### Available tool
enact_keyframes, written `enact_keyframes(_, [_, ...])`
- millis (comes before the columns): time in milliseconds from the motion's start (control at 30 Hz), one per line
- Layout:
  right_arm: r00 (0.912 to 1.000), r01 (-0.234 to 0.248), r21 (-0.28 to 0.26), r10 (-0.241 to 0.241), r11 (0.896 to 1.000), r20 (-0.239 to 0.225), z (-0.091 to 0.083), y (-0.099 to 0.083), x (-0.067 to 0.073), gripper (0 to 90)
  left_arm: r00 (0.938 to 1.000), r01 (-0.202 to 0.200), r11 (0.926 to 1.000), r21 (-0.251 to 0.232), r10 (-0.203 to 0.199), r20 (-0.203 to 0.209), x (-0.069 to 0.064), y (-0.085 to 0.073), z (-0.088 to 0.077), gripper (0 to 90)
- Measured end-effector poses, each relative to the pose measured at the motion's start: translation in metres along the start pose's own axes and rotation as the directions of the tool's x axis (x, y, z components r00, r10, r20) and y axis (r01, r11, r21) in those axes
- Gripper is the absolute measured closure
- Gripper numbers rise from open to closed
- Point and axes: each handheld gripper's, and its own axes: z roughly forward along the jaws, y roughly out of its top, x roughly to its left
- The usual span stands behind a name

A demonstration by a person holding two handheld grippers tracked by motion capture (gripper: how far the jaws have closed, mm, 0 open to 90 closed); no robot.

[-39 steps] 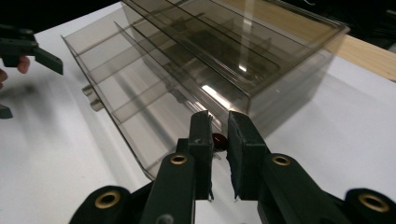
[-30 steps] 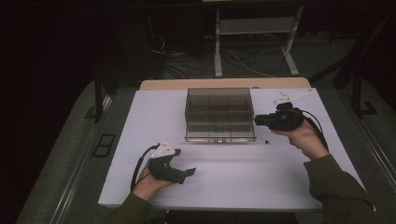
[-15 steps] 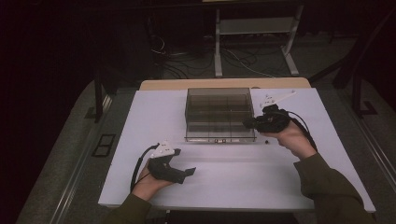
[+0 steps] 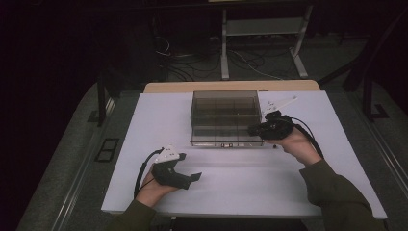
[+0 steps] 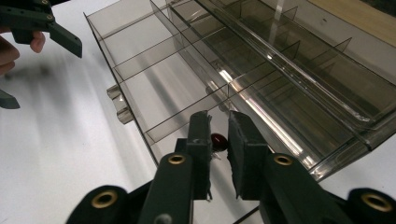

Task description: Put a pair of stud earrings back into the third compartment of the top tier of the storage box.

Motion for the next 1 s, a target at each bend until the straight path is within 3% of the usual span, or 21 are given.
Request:
enact_keyframes(367, [0.9988, -0.041, -0.042, 0.042, 0.998, 0.023, -0.013, -0.002, -0.008, 56.8, 1.0000, -0.004, 1.0000, -0.003, 0.004, 0.002, 0.000, 0.000, -0.001, 5.6])
enact_keyframes(1000, [0.9958, -0.071, -0.067, 0.075, 0.995, 0.053, -0.033, -0.013, -0.019, 42.5, 1.0000, -0.009, 0.9998, -0.015, 0.009, 0.000, -0.002, 0.002, -0.001, 5.6])
